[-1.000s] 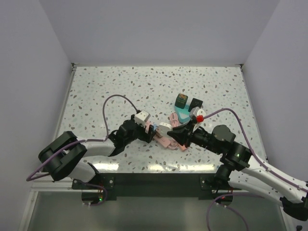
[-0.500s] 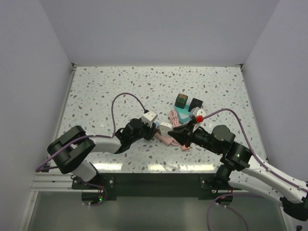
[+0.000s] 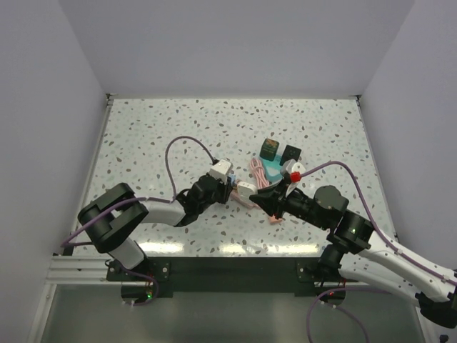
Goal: Insert the plug
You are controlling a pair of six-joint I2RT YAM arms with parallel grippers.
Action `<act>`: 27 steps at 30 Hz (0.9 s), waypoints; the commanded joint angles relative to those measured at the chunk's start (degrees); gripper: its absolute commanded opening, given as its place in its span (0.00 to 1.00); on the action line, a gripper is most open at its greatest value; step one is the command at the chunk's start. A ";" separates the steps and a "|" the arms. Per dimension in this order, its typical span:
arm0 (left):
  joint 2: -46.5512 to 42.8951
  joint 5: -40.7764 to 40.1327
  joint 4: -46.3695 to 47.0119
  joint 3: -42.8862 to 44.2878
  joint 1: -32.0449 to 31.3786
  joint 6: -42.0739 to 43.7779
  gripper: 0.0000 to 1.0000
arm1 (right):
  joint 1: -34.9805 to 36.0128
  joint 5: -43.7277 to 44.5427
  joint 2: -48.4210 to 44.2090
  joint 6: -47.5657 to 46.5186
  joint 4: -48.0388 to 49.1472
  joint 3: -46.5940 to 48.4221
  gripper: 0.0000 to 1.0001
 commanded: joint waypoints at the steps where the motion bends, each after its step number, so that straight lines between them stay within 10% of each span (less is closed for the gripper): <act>1: -2.28 -14.44 -4.21 1.36 0.70 -7.31 0.00 | -0.07 1.16 -0.13 -0.74 1.41 0.36 0.00; 22: -7.48 -26.34 -26.29 0.83 3.34 -24.37 0.00 | -0.07 0.55 3.56 0.58 1.76 0.63 0.00; 27: -5.81 -23.62 -26.03 3.38 -0.61 -26.13 0.41 | -0.07 0.73 3.21 0.67 1.49 0.54 0.00</act>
